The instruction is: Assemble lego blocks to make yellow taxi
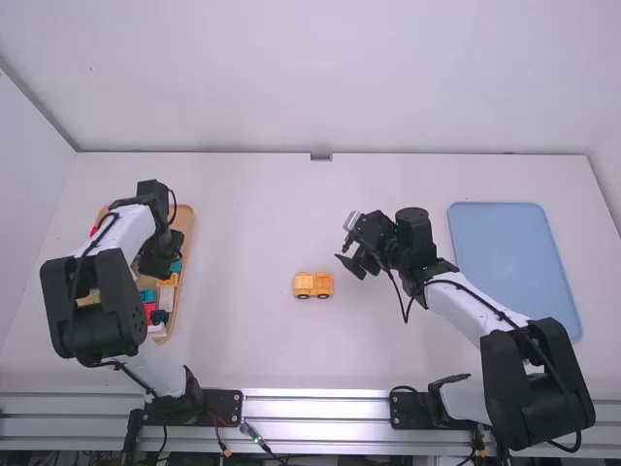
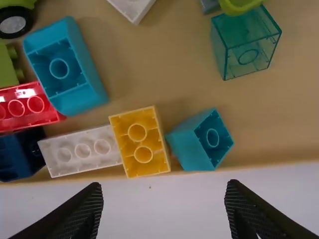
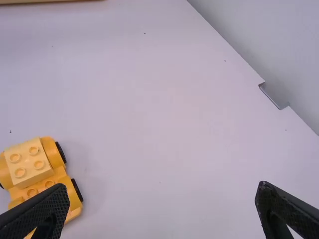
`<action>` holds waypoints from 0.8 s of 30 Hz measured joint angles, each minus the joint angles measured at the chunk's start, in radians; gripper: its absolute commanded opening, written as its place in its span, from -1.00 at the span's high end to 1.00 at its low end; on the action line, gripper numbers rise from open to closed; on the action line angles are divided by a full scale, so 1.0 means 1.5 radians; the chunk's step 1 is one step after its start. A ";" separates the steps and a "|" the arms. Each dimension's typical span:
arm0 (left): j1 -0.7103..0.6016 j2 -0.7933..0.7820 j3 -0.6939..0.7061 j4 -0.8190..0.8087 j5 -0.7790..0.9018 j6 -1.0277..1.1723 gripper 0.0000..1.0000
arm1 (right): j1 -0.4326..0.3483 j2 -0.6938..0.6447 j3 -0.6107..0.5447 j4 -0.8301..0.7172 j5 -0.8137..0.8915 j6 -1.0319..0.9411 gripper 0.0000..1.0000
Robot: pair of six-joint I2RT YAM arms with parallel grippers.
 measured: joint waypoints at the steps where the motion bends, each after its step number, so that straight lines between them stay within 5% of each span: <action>1: 0.000 0.000 -0.004 0.007 0.000 -0.002 -0.32 | 0.000 0.000 0.000 0.000 0.000 0.000 -0.98; 24: 0.000 0.000 -0.092 0.102 0.000 -0.009 -0.11 | 0.000 0.000 0.000 0.000 0.003 0.000 -0.98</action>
